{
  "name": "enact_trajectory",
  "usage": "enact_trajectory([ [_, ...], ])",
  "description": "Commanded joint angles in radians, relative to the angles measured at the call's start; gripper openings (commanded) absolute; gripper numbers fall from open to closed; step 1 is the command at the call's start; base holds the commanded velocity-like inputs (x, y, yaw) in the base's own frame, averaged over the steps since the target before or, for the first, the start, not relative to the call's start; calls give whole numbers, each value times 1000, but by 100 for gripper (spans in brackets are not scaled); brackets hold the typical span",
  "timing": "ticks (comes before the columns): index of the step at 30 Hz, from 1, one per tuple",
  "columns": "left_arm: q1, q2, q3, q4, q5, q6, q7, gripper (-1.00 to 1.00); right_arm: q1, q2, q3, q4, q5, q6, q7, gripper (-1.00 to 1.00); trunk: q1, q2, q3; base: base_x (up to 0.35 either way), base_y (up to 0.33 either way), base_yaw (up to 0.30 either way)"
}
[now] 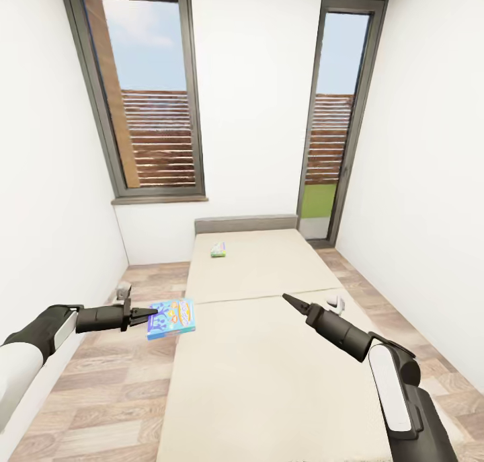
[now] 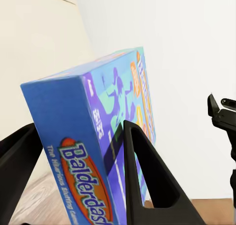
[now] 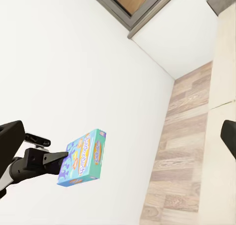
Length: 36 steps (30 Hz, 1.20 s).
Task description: Put all the toys in the child's room - the three board games (two on the bed and one on the table), the two jigsaw puzzles on the table, and the tennis ball on the table - inside the toy box on the table in the child's room.
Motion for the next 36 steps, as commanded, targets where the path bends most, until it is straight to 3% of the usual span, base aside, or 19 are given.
enact_trajectory([
  [1,-1,1,-1,-1,6,11,-3,-100,-1,1,-2,0,1,6,4,100,-3,5,1,0,0,-277],
  [11,-1,1,0,-1,6,11,-3,-100,-1,1,-2,0,1,6,3,100,-42,75,33,0,0,-277],
  [32,-1,-1,2,-1,7,4,-2,-100,-1,1,-3,2,1,6,2,100,-42,75,33,-28,0,-277],
  [36,-1,-1,2,-1,6,3,-1,-100,-1,1,-3,2,1,6,2,100,-57,103,45,-9,0,-277],
])
